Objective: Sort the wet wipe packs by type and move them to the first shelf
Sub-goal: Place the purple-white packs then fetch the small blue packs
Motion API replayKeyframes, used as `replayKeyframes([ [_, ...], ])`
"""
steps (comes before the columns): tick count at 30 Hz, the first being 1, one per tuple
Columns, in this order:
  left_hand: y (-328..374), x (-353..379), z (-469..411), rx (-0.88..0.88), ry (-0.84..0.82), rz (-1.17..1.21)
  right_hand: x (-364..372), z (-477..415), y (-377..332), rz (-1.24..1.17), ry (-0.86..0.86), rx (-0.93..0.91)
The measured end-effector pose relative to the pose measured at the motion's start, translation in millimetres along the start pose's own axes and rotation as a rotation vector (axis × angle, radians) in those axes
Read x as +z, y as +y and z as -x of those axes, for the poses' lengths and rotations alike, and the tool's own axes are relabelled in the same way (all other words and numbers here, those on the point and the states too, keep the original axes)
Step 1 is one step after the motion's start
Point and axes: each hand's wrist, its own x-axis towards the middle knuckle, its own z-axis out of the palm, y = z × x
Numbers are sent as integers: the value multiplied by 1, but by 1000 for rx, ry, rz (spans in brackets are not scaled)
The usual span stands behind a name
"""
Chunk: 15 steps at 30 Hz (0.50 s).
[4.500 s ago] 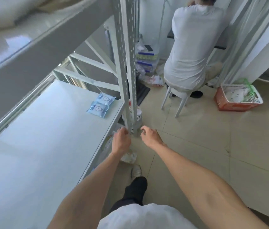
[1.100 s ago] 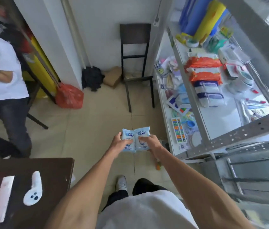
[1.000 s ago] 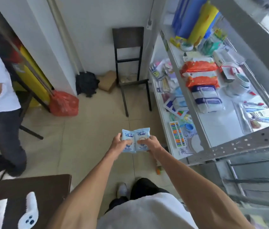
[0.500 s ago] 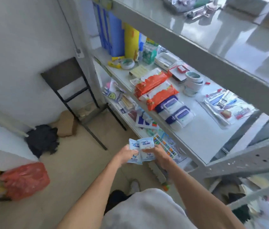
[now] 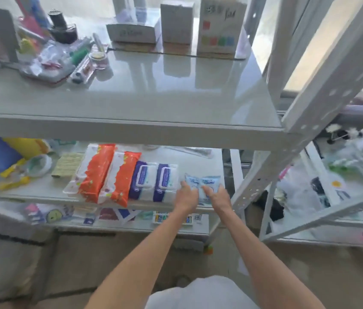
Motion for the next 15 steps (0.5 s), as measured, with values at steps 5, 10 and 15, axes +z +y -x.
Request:
replayKeyframes([
  [5, -2, 1, -19, 72, 9, -232, 10, -19, -4, 244, 32, 83],
  [10, -27, 19, -21, 275, 73, -574, 36, -19, 6, 482, 139, 24],
  [15, -32, 22, -28, 193, -36, -663, 34, -22, 10, 661, 203, -52],
])
